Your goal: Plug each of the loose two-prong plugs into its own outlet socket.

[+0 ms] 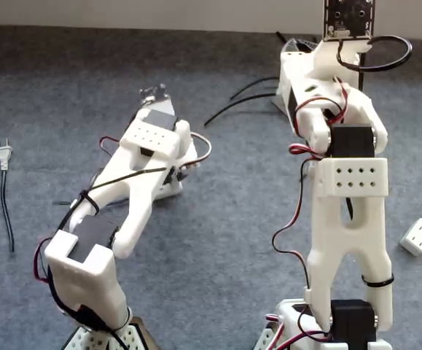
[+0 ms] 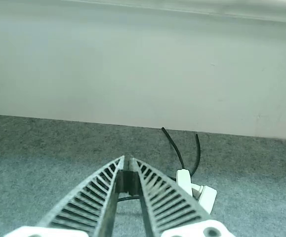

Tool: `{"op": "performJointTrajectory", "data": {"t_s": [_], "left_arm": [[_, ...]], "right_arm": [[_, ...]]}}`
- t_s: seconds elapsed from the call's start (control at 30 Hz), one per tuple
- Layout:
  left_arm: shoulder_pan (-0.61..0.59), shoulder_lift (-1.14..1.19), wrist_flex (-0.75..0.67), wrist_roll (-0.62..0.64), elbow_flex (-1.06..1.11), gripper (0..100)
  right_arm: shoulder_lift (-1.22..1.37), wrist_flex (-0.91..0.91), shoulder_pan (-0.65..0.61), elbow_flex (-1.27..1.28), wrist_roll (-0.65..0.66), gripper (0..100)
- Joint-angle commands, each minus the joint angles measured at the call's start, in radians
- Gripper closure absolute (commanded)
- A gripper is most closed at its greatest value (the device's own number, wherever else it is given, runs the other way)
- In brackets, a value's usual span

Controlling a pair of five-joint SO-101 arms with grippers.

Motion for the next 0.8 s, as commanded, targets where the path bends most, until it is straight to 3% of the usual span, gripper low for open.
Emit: {"op": "performJointTrajectory", "data": {"t_s": [0.0, 0.17, 0.43, 0.67, 0.77], "left_arm": [[0.015, -0.008, 0.094, -0.037, -0.065, 80], [0.015, -0.008, 0.273, -0.052, -0.236, 72], [-0.061, -0.008, 0.457, -0.301, -0.608, 72], [-0.257, -0.008, 0.465, -0.537, -0.872, 72], [-0.378, -0.008, 0.466, -0.572, -0.944, 72]], "right_arm": [[-0.010, -0.021, 0.015, -0.056, -0.011, 99.2], [-0.007, -0.021, 0.015, -0.056, -0.011, 99.2], [-0.010, -0.021, 0.015, -0.056, -0.011, 99.2], [-0.007, -0.018, 0.012, -0.054, -0.011, 99.2], [-0.002, -0.016, 0.001, -0.050, -0.031, 99.1]]}}
